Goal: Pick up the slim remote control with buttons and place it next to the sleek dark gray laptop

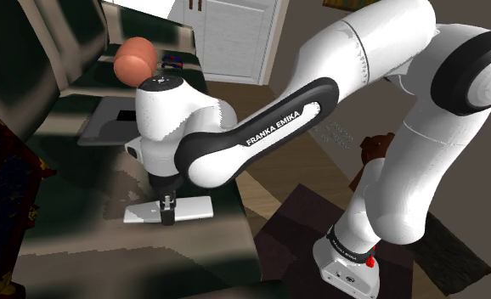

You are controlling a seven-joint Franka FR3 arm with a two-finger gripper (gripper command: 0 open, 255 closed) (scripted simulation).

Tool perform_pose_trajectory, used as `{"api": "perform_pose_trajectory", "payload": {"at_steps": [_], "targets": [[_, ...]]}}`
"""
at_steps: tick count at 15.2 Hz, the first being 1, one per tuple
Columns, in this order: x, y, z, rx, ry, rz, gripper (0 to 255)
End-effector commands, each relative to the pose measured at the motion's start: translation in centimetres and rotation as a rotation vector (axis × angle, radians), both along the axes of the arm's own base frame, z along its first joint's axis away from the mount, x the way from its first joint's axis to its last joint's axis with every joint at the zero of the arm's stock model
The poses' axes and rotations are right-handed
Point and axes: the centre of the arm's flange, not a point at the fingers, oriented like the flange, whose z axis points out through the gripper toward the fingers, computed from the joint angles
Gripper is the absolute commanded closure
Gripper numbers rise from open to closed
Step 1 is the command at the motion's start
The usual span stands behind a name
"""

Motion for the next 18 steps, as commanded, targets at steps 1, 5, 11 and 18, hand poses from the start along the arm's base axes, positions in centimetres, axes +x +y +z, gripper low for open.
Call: {"api": "perform_pose_trajectory", "payload": {"at_steps": [1, 5, 11, 18], "targets": [[0.0, 0.0, 1.2, 0.0, 0.0, 0.0, 255], [0.0, 0.0, 3.3, 0.0, 0.0, 0.0, 255], [0.0, 0.0, 6.1, 0.0, 0.0, 0.0, 255], [5.0, -7.8, 6.1, 0.0, 0.0, 0.0, 255]]}}
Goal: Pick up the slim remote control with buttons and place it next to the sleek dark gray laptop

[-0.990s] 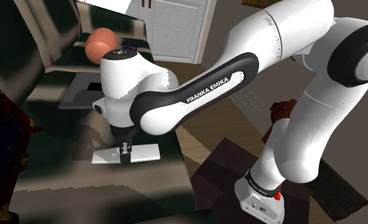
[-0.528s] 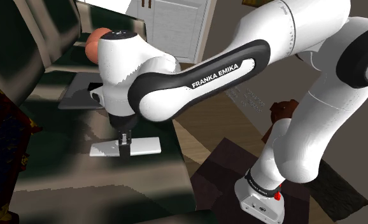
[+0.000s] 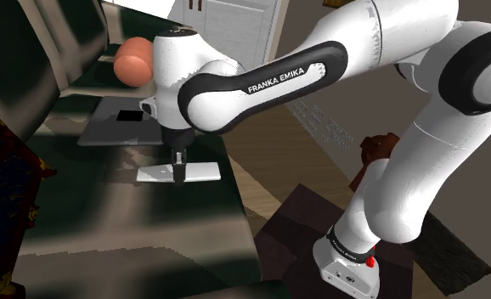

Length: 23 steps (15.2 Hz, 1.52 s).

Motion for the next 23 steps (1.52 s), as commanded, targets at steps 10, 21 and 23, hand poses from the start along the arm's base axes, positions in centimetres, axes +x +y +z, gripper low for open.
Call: {"api": "perform_pose_trajectory", "payload": {"at_steps": [10, 21, 23], "targets": [[7.7, -12.3, 0.1, 0.0, 0.0, 0.002, 255], [15.5, -24.5, 0.2, 0.0, 0.0, 0.002, 255], [17.0, -26.8, 0.2, 0.0, 0.0, 0.002, 255]]}}
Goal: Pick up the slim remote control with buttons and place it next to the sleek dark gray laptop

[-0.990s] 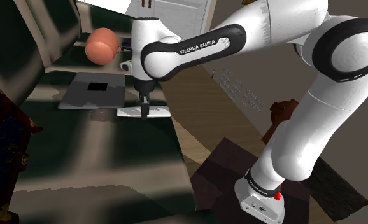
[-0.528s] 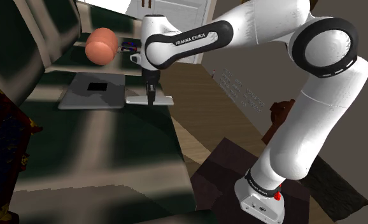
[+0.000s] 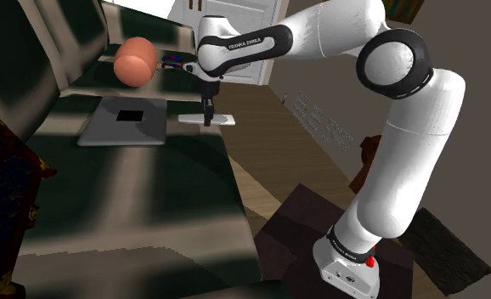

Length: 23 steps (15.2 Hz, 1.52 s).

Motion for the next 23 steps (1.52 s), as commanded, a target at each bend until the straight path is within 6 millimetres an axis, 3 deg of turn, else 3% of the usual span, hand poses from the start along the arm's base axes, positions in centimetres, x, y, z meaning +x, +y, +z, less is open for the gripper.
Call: {"api": "perform_pose_trajectory", "payload": {"at_steps": [1, 8, 23], "targets": [[1.5, -2.3, -0.1, 0.0, -0.001, 0.001, 255], [6.8, -10.6, -0.1, 0.0, -0.001, 0.001, 255], [6.8, -10.6, -8.0, 0.0, -0.001, 0.001, 255]]}}
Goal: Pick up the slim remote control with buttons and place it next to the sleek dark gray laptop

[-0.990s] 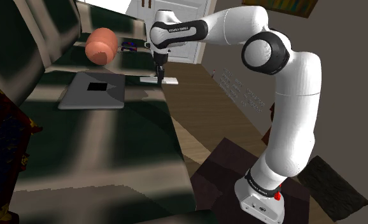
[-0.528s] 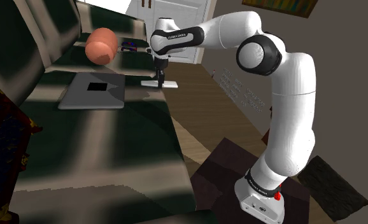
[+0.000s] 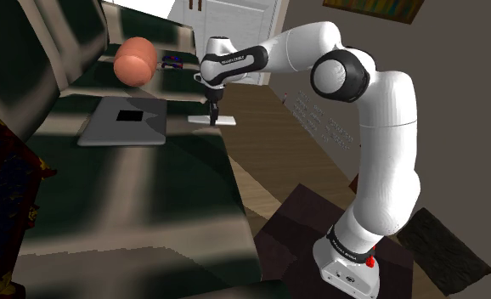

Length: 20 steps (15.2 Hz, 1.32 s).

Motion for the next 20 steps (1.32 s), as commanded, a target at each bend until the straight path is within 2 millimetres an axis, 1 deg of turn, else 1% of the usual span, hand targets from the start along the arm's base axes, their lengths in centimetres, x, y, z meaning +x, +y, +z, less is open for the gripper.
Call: {"api": "perform_pose_trajectory", "payload": {"at_steps": [1, 8, 9, 14, 17, 18, 20], "targets": [[0.0, 0.0, -0.7, 0.0, -0.001, 0.0, 255], [0.0, 0.0, -0.7, 0.0, -0.001, 0.0, 255], [0.0, 0.0, -0.7, 0.0, -0.001, 0.0, 0], [0.0, 0.0, -0.7, 0.0, -0.001, 0.0, 0], [-0.1, 0.0, 3.3, 0.0, -0.001, 0.0, 0], [-0.1, 0.1, 4.3, 0.0, -0.001, 0.0, 0], [-0.1, 0.1, 4.3, 0.0, -0.001, 0.0, 0]]}}
